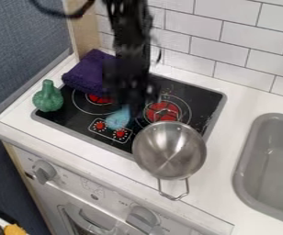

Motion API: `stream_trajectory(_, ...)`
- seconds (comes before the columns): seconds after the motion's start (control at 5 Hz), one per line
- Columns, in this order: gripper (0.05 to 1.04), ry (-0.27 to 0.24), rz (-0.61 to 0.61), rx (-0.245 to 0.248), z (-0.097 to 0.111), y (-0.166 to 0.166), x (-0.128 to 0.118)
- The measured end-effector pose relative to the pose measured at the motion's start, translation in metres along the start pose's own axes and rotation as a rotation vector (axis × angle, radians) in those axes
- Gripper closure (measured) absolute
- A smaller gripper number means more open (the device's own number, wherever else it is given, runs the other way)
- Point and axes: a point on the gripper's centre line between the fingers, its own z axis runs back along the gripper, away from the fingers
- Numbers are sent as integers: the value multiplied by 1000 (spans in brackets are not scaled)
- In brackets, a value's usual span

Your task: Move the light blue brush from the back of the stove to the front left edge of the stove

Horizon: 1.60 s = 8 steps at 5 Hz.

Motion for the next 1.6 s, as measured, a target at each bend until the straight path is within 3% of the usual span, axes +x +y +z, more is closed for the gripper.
stream_trajectory(0.2, 745, 20, -24, 39, -19, 3, -22)
stream_trajectory(1.0, 745, 13, 50, 69, -17, 23, -41)
stream_trajectory(1.2, 682, 23, 74, 75, -19, 30, -46)
stream_trajectory(1.6, 110, 22, 58, 68, -19, 27, -46)
